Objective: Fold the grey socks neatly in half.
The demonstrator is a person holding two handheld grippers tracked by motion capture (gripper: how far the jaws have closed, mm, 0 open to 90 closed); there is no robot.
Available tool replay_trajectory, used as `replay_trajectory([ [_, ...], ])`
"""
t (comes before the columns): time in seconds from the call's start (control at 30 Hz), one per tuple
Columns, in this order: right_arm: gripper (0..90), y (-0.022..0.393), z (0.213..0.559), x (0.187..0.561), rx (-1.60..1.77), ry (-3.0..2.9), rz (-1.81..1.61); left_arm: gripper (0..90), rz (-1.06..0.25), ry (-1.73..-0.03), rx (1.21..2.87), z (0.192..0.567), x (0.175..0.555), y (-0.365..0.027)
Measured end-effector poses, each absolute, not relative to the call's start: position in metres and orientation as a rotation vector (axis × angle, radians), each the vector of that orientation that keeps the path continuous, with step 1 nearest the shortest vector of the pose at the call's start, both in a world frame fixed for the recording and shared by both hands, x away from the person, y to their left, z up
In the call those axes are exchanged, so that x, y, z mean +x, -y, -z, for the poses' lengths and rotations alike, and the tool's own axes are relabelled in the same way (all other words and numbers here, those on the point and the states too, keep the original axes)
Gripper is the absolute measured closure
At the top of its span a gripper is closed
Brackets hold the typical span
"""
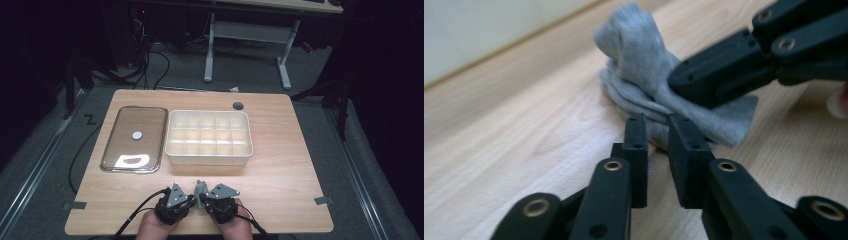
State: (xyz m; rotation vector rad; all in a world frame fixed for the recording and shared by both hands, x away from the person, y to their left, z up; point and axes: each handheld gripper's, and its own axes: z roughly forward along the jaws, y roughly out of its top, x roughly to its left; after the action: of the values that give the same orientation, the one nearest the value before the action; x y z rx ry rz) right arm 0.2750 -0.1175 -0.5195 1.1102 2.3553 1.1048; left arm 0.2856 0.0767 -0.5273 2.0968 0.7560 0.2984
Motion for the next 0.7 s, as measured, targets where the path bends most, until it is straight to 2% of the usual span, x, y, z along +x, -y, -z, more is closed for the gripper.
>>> replay_trajectory([
  [0.07, 90.0, 0.117, 0.52, 0.274, 1.1, -2.355, -1.099, 75.3, -0.299, -0.764, 2.047, 0.522, 0.286, -0.084],
  [0.2, 90.0, 0.117, 0.519, 0.275, 1.114, -2.368, -1.106, 84.7, -0.241, -0.765, 1.965, 0.511, 0.288, -0.088],
  [0.3, 90.0, 0.118, 0.52, 0.275, 1.1, -2.363, -1.115, 89.9, -0.249, -0.749, 1.952, 0.504, 0.29, -0.083],
  [0.7, 90.0, 0.123, 0.522, 0.278, 1.108, -2.378, -1.172, 89.8, -0.261, -0.692, 1.982, 0.482, 0.308, -0.041],
])
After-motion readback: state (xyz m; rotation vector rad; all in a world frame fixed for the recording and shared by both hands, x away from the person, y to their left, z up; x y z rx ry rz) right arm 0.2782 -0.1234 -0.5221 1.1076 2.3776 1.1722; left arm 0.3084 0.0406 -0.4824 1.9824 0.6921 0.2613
